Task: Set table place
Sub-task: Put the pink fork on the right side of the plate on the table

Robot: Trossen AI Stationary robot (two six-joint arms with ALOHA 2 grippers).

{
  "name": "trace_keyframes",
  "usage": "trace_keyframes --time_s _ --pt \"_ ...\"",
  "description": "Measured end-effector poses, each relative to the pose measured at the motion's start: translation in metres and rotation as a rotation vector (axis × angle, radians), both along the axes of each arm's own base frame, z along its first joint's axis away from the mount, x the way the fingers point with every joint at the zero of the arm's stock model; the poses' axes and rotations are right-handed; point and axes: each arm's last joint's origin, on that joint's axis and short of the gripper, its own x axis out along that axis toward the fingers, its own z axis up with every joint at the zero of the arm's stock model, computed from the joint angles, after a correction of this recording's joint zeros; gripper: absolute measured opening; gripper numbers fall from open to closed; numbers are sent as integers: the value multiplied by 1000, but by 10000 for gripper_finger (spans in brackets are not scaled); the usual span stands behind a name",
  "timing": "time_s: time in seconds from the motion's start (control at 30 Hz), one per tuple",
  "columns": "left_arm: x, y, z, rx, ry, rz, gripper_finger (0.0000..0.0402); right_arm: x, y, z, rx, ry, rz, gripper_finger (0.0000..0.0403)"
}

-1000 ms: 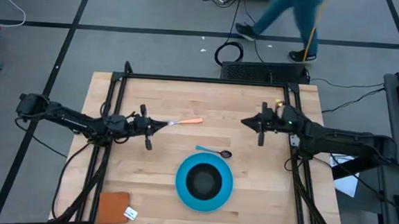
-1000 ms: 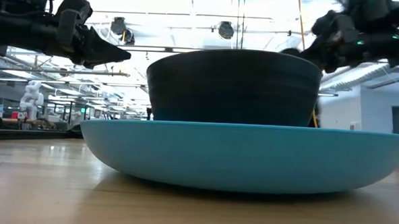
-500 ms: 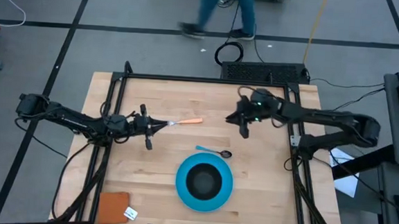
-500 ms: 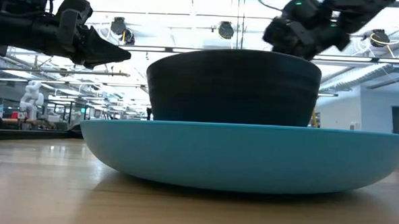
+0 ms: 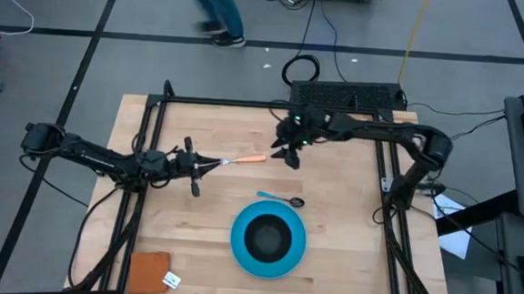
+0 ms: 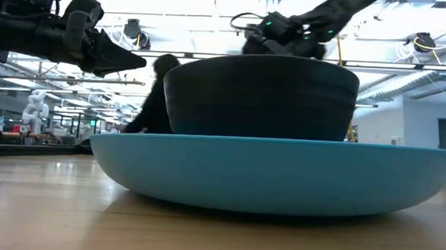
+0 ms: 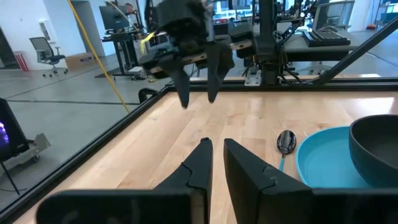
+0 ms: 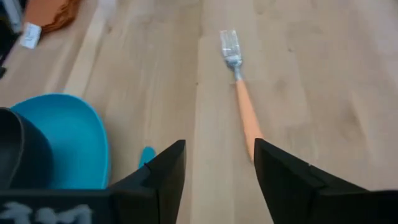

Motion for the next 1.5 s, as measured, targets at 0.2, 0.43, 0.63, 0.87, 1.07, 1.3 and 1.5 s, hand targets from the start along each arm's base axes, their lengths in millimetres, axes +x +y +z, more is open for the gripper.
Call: trace_keyframes --time_s 0.2,0.43,0.63,0.87,1.07,1.3,1.5 --pt "0 0 -2 -2 22 -1 47 33 -10 5 3 53 80 180" --pt "0 0 -2 -3 22 -1 47 68 -10 3 5 47 118 180" --pt "0 0 2 21 -10 -2 47 96 -5 -9 44 69 140 180" --pt "-3 -5 11 50 -73 -36 47 118 -7 -33 92 118 106 181" --pt "-12 -15 23 73 -153 -125 47 120 -14 -42 38 160 24 181" --pt "-20 -22 28 86 -171 -176 47 122 -12 -45 47 158 9 181" --pt "-21 -24 27 95 -153 -188 47 129 -6 -54 38 171 -28 181"
